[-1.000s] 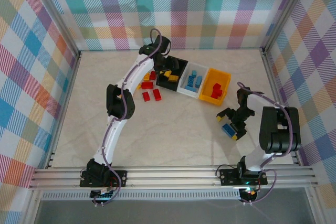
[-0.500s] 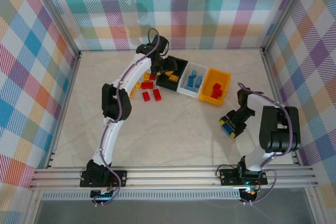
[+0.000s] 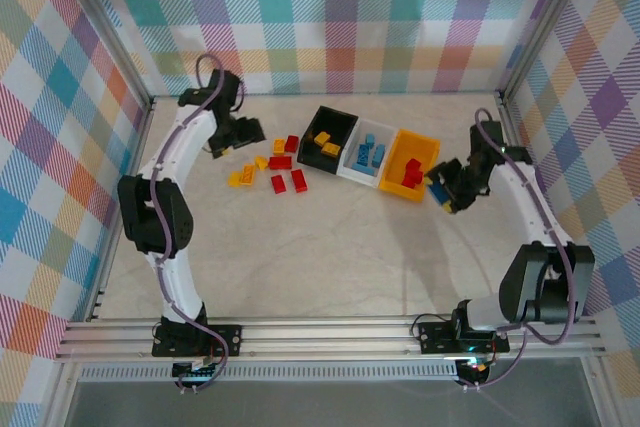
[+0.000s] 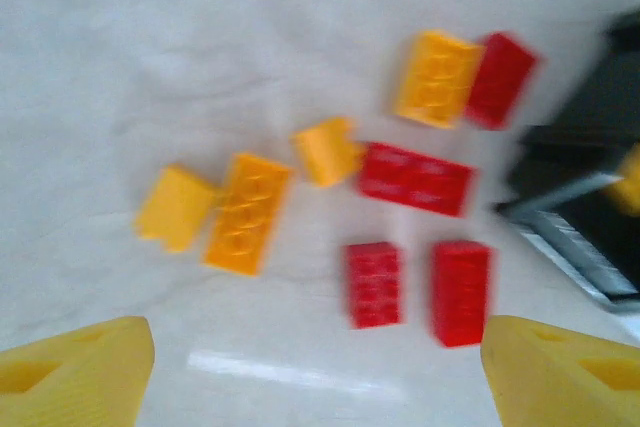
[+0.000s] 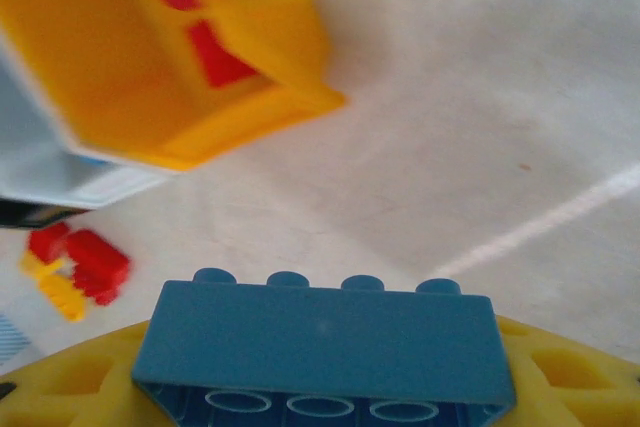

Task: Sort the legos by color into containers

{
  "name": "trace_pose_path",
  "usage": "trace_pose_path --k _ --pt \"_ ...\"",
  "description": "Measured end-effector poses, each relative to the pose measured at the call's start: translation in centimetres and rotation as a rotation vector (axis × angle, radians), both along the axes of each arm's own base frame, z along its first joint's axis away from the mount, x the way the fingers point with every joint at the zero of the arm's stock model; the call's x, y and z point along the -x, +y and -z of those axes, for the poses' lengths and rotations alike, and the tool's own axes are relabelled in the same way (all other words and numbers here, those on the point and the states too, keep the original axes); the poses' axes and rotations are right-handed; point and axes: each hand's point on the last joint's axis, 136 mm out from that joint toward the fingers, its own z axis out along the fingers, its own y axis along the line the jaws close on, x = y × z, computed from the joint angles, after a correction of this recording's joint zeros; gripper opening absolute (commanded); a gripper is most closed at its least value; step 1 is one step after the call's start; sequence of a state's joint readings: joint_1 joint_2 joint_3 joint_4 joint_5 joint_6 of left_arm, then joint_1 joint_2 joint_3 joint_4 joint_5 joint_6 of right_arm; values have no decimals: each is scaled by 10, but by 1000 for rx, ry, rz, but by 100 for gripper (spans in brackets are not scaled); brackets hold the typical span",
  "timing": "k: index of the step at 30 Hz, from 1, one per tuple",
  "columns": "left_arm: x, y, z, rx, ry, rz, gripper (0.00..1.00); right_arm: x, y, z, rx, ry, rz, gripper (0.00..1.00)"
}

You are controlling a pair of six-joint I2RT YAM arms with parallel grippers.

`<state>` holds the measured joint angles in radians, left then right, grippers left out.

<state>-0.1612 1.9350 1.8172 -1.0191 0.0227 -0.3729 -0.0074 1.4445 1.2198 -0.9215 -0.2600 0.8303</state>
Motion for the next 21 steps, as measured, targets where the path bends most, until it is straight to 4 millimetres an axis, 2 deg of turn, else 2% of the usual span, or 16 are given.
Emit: trace_pose_path --k 2,4,7,10,14,18,21 --pt "12 13 20 -10 61 -17 87 -27 9 -12 -10 -33 -27 55" --pt "24 14 36 -17 113 -6 88 -56 16 -15 -18 -48 -51 55" --pt "30 13 44 -12 137 4 88 -90 25 -1 -27 -33 -81 55" --pt "29 14 45 0 136 0 88 -115 32 18 -34 -2 -107 55" --pt "24 27 51 9 137 -29 88 -138 45 28 -33 5 -146 56" --pt "27 42 65 8 171 -55 88 -157 75 16 -42 -34 -212 56" --pt "28 46 74 7 190 -57 89 -169 96 10 -55 -63 -251 57"
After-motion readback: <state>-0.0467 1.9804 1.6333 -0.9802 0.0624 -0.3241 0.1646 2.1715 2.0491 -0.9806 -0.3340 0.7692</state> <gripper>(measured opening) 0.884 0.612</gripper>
